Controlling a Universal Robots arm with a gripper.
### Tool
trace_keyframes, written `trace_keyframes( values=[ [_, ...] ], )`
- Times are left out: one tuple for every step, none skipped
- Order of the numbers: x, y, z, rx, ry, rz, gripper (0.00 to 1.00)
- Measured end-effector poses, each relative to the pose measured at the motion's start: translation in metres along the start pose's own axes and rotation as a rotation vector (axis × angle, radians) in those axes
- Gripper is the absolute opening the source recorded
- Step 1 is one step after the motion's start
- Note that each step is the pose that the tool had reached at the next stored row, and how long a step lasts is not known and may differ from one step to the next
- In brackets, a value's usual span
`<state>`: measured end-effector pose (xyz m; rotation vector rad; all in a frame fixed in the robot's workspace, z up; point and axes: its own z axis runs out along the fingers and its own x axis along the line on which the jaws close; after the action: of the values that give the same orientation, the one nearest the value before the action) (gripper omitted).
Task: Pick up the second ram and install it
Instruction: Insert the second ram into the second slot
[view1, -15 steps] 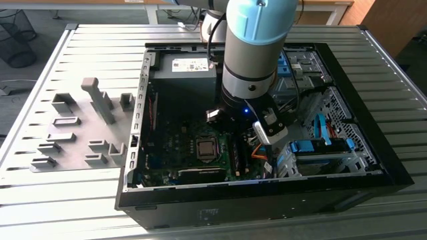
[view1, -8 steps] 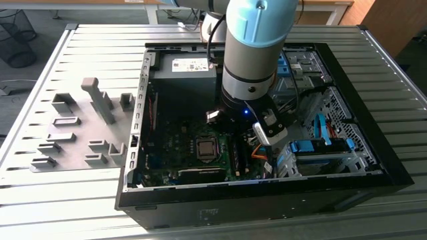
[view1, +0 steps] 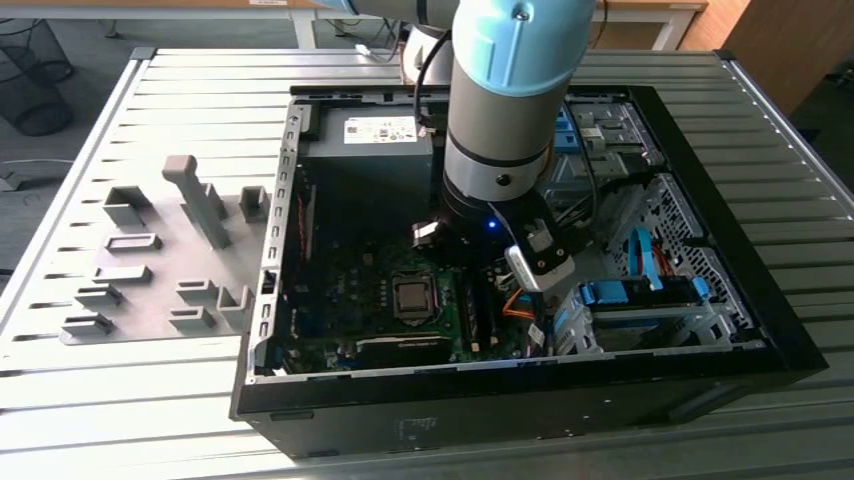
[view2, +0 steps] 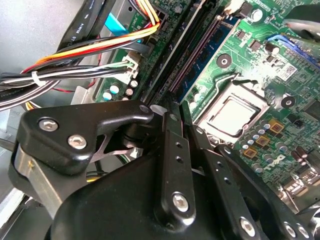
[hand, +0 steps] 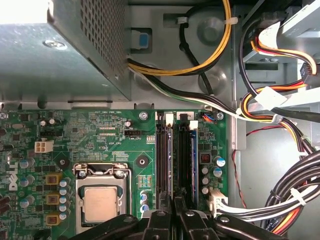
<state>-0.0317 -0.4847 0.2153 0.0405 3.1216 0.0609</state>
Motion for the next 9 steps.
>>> trace_keyframes(
  values=[
    [0.0000, 0.0000, 0.0000, -0.0002, 0.0000, 0.000, 0.14],
    [0.0000, 0.0000, 0.0000, -0.0001, 0.0000, 0.000, 0.14],
    [0.0000, 0.0000, 0.0001, -0.0002, 0.0000, 0.000, 0.14],
    [0.0000, -0.0001, 0.0003, -0.0002, 0.0000, 0.000, 0.14],
    [0.0000, -0.0001, 0.0008, -0.0004, 0.0000, 0.000, 0.14],
    [0.0000, 0.0000, 0.0013, -0.0003, 0.0000, 0.000, 0.14],
    [0.0000, -0.0001, 0.0017, -0.0002, 0.0001, 0.000, 0.14],
    [0.0000, -0.0001, 0.0022, -0.0002, 0.0001, 0.000, 0.14],
    [0.0000, -0.0001, 0.0027, -0.0001, 0.0001, 0.000, 0.14]
  ],
)
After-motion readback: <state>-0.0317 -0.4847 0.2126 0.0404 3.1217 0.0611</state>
